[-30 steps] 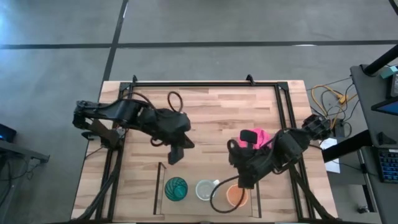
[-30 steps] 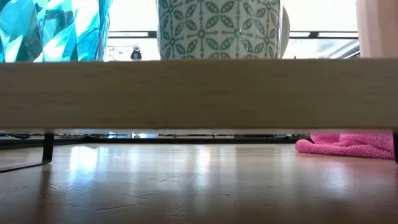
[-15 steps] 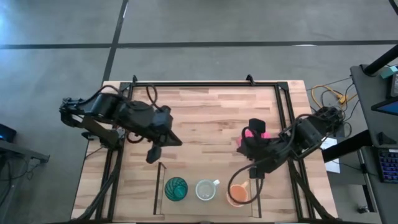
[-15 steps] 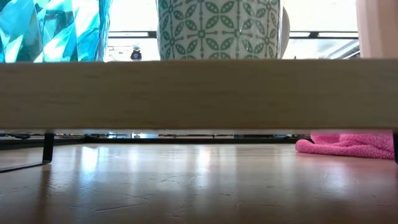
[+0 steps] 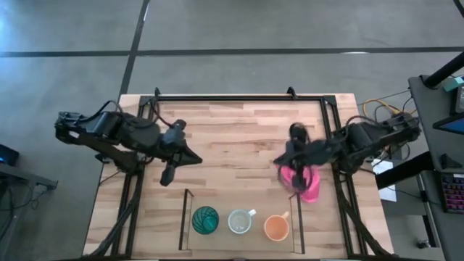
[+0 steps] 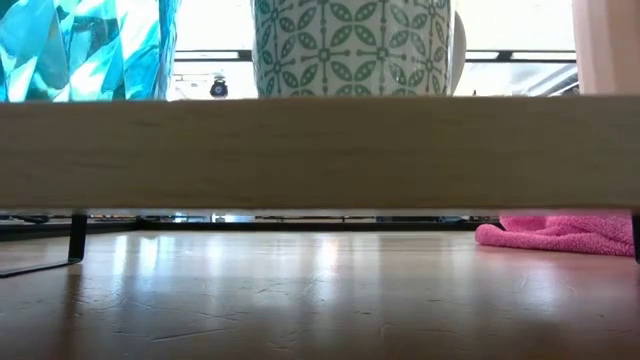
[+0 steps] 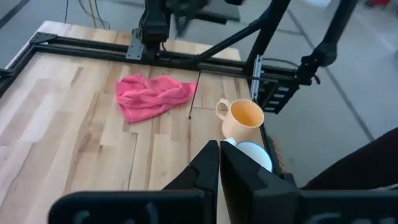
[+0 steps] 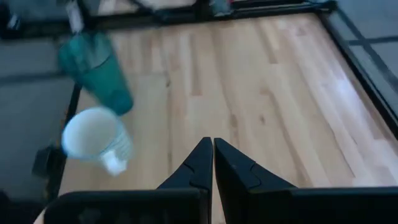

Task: Stack small to large cups/mugs on shelf
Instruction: Return to Home Position

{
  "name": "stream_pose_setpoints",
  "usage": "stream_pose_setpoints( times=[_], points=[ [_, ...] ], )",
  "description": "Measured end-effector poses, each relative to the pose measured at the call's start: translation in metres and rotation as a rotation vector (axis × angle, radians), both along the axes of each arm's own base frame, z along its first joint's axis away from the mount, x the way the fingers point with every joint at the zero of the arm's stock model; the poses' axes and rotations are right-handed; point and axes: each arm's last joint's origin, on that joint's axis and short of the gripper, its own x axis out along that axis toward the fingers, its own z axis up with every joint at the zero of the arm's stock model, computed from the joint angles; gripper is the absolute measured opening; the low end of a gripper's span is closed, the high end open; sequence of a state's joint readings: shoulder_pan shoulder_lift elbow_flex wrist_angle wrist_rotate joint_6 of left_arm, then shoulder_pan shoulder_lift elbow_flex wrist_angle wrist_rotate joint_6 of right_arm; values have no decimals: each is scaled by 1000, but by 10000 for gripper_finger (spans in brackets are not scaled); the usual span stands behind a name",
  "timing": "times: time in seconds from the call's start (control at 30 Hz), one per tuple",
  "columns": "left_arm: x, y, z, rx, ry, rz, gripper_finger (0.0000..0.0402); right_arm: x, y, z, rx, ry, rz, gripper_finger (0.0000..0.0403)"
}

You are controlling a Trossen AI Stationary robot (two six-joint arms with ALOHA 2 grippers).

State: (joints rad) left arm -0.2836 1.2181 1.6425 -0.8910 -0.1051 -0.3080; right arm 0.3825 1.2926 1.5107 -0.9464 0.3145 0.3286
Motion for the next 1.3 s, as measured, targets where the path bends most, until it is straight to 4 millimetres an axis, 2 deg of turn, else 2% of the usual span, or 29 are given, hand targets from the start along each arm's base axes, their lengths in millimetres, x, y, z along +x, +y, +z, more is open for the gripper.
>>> stream_pose_setpoints(
  times=[0.17,0.37,0.53,0.67,0.77,0.93,1.07,1.3],
  points=[
    [-26,8,-26,-45,-160,1,0,-26,-27,-11,68,-140,-84,9],
    [-46,14,-68,-90,-314,5,0,-52,-39,-36,150,-352,-60,9],
    [-42,12,-103,-121,-432,5,0,-65,-41,-73,230,-420,-29,9],
    [-30,9,-139,-141,-400,8,0,-70,-42,-103,256,-428,-39,9],
    [-24,7,-158,-138,-387,9,0,-73,-43,-119,276,-454,-23,9],
    [-23,9,-169,-136,-401,29,0,-82,-45,-136,275,-452,-29,9],
    [-30,12,-169,-84,-462,37,0,-92,-48,-141,249,-486,-16,9],
    [-46,19,-166,4,-528,103,0,-110,-57,-154,208,-557,-91,9]
  ],
)
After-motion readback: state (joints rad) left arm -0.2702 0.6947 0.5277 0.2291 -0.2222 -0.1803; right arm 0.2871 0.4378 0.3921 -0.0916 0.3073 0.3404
